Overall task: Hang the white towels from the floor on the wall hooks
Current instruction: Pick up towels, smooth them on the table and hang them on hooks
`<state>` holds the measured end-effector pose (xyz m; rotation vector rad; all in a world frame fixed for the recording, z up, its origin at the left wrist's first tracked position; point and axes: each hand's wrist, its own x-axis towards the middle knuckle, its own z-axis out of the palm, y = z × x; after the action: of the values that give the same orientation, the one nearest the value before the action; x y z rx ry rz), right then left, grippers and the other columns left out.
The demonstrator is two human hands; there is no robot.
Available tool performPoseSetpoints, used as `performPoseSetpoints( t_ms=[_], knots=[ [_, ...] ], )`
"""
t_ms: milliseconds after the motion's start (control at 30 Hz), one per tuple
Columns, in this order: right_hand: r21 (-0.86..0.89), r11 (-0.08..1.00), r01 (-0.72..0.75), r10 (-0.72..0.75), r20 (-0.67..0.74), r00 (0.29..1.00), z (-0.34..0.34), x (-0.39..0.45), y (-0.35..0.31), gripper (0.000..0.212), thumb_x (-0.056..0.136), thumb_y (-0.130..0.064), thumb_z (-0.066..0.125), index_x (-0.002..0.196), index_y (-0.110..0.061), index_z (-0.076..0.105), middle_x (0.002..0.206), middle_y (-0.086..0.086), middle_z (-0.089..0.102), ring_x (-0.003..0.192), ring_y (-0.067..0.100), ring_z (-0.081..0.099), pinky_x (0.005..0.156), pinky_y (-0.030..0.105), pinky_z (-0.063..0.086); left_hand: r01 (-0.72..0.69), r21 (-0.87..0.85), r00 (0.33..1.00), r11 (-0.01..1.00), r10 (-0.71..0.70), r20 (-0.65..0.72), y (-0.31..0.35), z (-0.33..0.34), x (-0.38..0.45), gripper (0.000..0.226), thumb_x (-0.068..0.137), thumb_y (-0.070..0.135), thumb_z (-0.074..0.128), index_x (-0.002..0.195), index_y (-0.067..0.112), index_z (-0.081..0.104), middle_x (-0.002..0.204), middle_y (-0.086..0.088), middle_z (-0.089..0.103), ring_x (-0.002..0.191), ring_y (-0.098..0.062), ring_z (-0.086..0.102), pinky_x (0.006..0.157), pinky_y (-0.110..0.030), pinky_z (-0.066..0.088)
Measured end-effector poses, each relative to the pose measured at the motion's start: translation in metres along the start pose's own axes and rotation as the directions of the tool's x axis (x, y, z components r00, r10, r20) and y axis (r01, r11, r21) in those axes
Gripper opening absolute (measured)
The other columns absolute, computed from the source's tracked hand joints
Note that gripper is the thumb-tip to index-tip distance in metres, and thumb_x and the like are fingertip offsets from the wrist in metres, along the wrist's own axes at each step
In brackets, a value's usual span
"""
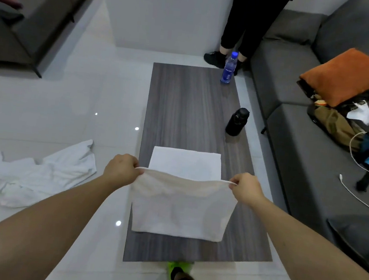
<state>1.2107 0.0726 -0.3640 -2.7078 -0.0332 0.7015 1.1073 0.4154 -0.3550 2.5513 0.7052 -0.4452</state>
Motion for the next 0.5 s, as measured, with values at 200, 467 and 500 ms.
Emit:
performPoseSetpoints(
  t_ms=[200,467,500],
  knots=[
    [0.062,0.998,-0.014,0.016,-0.028,0.999,-0.017,0.111,-0.025,0.017,0.091,-0.018,0.06,0.1,-0.018,0.074,0.101,0.01,0.07,0.088,0.029,0.064,0.07,0.03,0.05,0.084,-0.045,0.996,0.995,-0.086,-0.028,0.025,-0.003,0.099,0.018,0.089,0.034,0.061,0.091,0.02,0.072,0.092,-0.001,0.069,0.092,-0.024,0.062,0.069,-0.028,0.043],
    [0.174,0.968,-0.183,0.19,-0.022,0.982,0.023,0.166,0.001,0.026,0.094,-0.016,0.054,0.113,-0.012,0.071,0.111,0.013,0.071,0.095,0.032,0.065,0.073,0.027,0.048,0.28,-0.101,0.958,0.955,-0.27,0.1,0.02,0.073,0.138,0.025,0.089,0.024,0.055,0.11,0.016,0.066,0.103,-0.007,0.07,0.097,-0.03,0.063,0.075,-0.029,0.045],
    [0.163,0.963,-0.217,0.216,0.024,0.976,0.039,0.163,0.011,0.024,0.094,-0.016,0.055,0.111,-0.012,0.072,0.11,0.013,0.072,0.093,0.031,0.066,0.074,0.028,0.05,0.295,-0.073,0.948,0.953,-0.282,0.145,0.015,0.087,0.133,0.025,0.09,0.024,0.055,0.111,0.015,0.066,0.105,-0.008,0.069,0.098,-0.031,0.062,0.077,-0.031,0.046]
  ],
)
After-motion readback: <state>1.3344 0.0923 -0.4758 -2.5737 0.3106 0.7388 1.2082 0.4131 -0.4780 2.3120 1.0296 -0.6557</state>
